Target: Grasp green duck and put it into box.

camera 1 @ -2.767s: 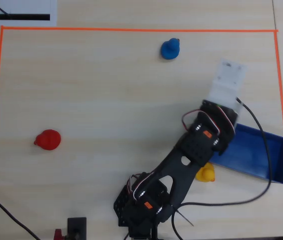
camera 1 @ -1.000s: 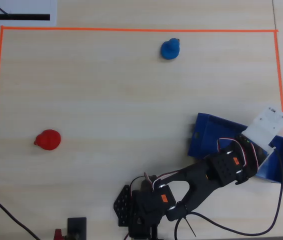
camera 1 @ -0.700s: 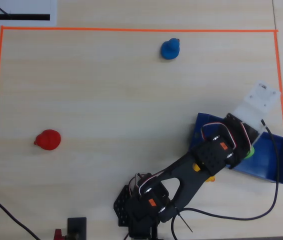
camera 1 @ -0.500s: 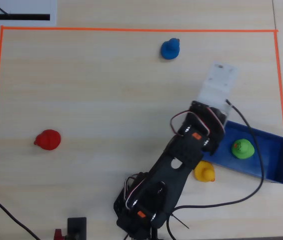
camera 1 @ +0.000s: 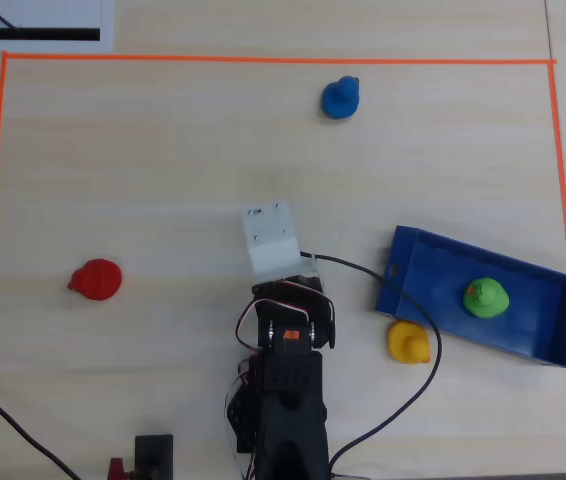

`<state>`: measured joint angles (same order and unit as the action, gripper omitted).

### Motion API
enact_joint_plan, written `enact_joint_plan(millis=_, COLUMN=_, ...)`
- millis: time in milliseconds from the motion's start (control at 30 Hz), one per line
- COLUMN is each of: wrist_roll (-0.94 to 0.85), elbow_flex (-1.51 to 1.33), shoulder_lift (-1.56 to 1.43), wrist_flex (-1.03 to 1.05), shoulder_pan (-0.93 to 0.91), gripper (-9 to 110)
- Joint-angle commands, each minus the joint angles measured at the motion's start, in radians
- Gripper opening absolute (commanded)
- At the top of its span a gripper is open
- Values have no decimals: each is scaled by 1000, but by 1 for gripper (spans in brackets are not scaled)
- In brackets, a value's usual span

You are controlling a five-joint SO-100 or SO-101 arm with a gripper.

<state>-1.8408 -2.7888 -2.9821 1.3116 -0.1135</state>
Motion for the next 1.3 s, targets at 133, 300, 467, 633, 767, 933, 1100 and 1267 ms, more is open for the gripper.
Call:
enact_joint_plan(millis=133, wrist_roll=8, elbow_flex=-236, shoulder_lift=-193, wrist_flex=-54, shoulder_pan=57, gripper=0)
enact_joint_plan(millis=300, wrist_roll=17, elbow_flex=-318, shoulder_lift=-275, wrist_flex=-31, shoulder_pan=46, gripper=0)
enact_joint_plan(millis=467, wrist_roll=51, elbow_flex=-321, shoulder_lift=-299, wrist_flex=-20, shoulder_pan=55, gripper=0)
enact_joint_plan(millis=633, wrist_roll=101, elbow_flex=-321, shoulder_lift=-328, wrist_flex=6, shoulder_pan=75, gripper=0)
enact_joint_plan(millis=767, wrist_roll=104, elbow_flex=-321, shoulder_lift=-328, wrist_flex=8, shoulder_pan=75, gripper=2)
enact_joint_plan(millis=933, wrist_roll=106, elbow_flex=-322, shoulder_lift=-328, wrist_flex=8, shoulder_pan=75, gripper=4)
enact_joint_plan(millis=1100, wrist_roll=106, elbow_flex=-322, shoulder_lift=-328, wrist_flex=8, shoulder_pan=75, gripper=4)
enact_joint_plan(millis=1267, wrist_roll=106, elbow_flex=-322, shoulder_lift=-328, wrist_flex=8, shoulder_pan=75, gripper=5)
